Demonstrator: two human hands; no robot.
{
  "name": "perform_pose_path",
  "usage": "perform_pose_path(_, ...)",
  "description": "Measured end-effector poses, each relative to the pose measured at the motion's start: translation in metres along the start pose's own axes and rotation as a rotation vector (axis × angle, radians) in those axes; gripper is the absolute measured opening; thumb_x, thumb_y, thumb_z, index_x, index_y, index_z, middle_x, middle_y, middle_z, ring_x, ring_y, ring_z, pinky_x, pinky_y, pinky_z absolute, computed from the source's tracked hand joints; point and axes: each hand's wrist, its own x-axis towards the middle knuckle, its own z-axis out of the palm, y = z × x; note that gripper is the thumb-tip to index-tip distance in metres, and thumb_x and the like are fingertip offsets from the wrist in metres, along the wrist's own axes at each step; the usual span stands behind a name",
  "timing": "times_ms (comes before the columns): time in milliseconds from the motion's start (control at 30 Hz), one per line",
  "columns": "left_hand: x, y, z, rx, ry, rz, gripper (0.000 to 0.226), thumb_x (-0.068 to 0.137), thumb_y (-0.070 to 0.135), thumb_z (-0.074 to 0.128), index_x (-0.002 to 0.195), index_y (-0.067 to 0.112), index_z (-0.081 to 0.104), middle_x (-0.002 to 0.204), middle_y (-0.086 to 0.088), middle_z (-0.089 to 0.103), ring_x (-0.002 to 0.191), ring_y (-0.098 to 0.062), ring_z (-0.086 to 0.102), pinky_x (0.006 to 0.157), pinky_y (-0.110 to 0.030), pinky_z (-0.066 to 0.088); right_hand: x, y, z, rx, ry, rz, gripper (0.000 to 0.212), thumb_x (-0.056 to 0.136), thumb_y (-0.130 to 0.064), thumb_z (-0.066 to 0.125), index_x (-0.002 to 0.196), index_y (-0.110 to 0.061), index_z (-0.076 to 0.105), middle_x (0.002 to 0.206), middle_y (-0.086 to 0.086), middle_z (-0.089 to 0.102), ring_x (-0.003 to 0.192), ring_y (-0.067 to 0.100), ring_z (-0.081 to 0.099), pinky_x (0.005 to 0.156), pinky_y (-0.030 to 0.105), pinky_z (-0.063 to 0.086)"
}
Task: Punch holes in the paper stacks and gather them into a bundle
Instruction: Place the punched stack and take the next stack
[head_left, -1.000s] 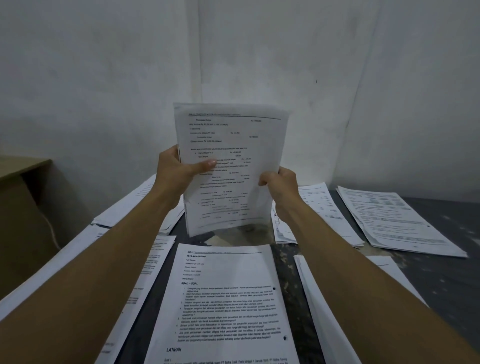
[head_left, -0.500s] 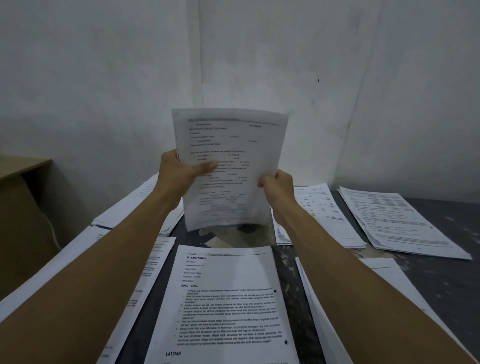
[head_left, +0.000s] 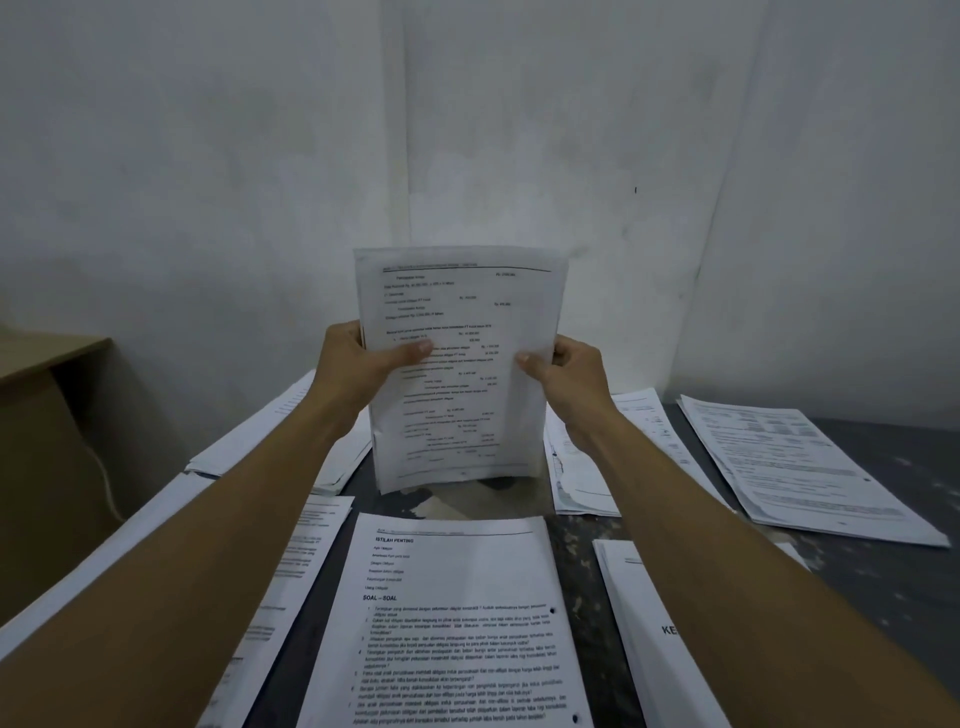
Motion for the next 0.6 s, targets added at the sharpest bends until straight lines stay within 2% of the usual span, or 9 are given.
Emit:
perform_pose_path(167, 0.005, 0.017, -0.003, -0.014, -0.046, 0.03, 0.038, 0.062, 0.024, 0.087, 0.098, 0.017, 0.076, 0.095, 0.002, 0.078, 0.083, -0.018, 0.076, 0.063, -0.025, 0.06, -0.002, 0.0, -0.001, 0.022, -0.011, 0.019, 0.02, 0.09, -0.015, 0.072, 0.109, -0.019, 0.07, 0.103, -0.004, 0.073, 0.092, 0.012, 0.069, 0.071, 0.026, 0.057)
perform_pose_path(267, 0.001, 0.009, -0.002, -0.01, -0.037, 0.007, 0.039, 0.063, 0.024, 0.087, 0.1, 0.017, 0.075, 0.096, 0.003, 0.078, 0.084, -0.016, 0.076, 0.064, -0.026, 0.06, -0.007, 0.004, -0.001, 0.053, -0.031, 0.05, 0.02, 0.089, -0.014, 0.073, 0.108, -0.017, 0.07, 0.101, -0.004, 0.073, 0.091, 0.012, 0.069, 0.068, 0.02, 0.055)
perform_pose_path(367, -0.003, 0.005, -0.002, 0.006, -0.017, 0.007, 0.038, 0.064, 0.026, 0.086, 0.1, 0.019, 0.074, 0.094, 0.006, 0.078, 0.082, -0.014, 0.075, 0.062, -0.026, 0.06, -0.009, 0.003, -0.002, 0.04, -0.044, 0.052, 0.024, 0.089, -0.015, 0.072, 0.113, -0.015, 0.07, 0.102, -0.004, 0.073, 0.092, 0.012, 0.069, 0.072, 0.023, 0.056)
perform_pose_path(500, -0.002, 0.01, -0.002, 0.003, 0.01, 0.037, 0.045, 0.063, 0.027, 0.087, 0.104, 0.014, 0.074, 0.099, 0.0, 0.078, 0.085, -0.02, 0.076, 0.068, -0.033, 0.062, -0.008, -0.003, -0.001, 0.028, -0.03, 0.038, 0.025, 0.091, -0.017, 0.07, 0.115, -0.016, 0.069, 0.105, -0.005, 0.072, 0.093, 0.013, 0.068, 0.079, 0.031, 0.057)
perform_pose_path(600, -0.001, 0.01, -0.002, 0.02, 0.011, 0.04, 0.041, 0.068, 0.023, 0.087, 0.106, 0.013, 0.074, 0.102, -0.001, 0.077, 0.088, -0.021, 0.076, 0.075, -0.041, 0.063, -0.008, -0.006, 0.001, 0.024, -0.015, 0.017, 0.026, 0.09, -0.017, 0.071, 0.115, -0.018, 0.067, 0.106, -0.006, 0.071, 0.092, 0.011, 0.067, 0.072, 0.027, 0.057)
